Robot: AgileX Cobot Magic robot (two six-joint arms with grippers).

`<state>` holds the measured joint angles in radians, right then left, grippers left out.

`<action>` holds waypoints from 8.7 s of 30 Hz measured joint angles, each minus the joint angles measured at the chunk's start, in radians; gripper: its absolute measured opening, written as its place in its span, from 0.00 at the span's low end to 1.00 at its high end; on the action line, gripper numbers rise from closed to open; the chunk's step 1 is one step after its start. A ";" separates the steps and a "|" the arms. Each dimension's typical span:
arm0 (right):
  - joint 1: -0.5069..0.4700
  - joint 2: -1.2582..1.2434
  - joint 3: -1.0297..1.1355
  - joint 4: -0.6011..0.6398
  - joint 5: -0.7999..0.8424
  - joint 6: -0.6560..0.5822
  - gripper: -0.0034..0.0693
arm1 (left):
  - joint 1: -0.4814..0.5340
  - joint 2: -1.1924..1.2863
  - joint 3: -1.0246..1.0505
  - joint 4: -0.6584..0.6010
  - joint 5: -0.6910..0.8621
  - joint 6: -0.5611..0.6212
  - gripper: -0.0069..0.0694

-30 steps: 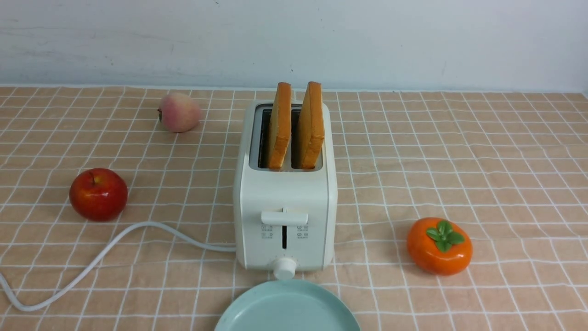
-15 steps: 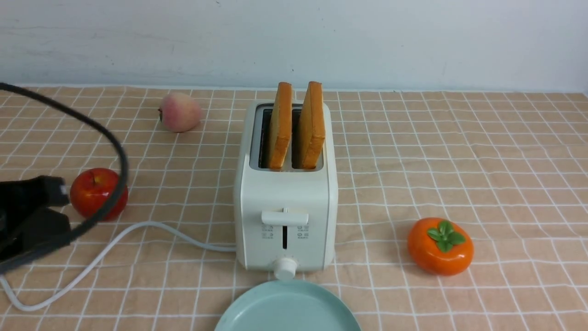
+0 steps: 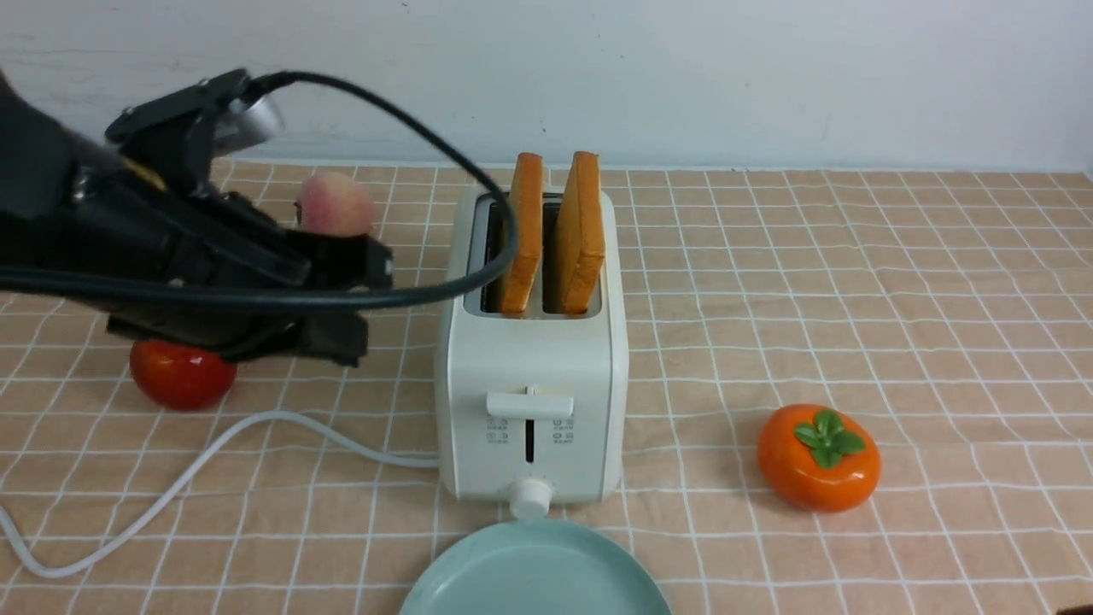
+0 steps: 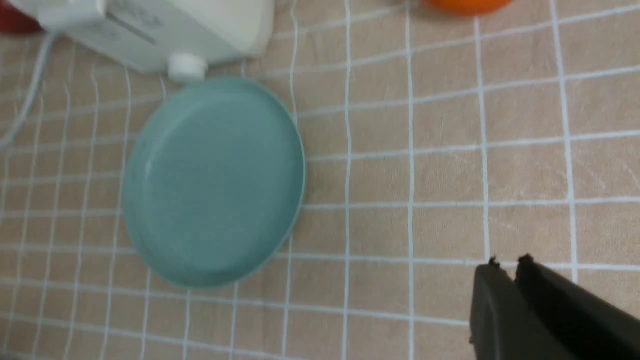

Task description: Take toasted bread from bread machine on light coffee tablecloth place on plate.

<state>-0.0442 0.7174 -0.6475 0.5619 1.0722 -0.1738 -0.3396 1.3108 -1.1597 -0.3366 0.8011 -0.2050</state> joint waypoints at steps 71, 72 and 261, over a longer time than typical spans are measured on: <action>0.000 0.114 -0.019 0.182 -0.080 -0.273 0.07 | -0.085 -0.014 0.649 -1.163 -0.259 1.084 0.22; 0.000 0.114 -0.019 0.182 -0.081 -0.273 0.07 | -0.085 0.001 0.650 -1.171 -0.264 1.114 0.22; 0.220 -0.659 0.261 -0.648 -0.812 0.374 0.06 | -0.085 -1.001 0.653 0.485 -0.285 -0.325 0.07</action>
<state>0.1754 0.0585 -0.3862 -0.0866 0.2603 0.2002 -0.4246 0.3098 -0.5067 0.1482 0.5161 -0.5299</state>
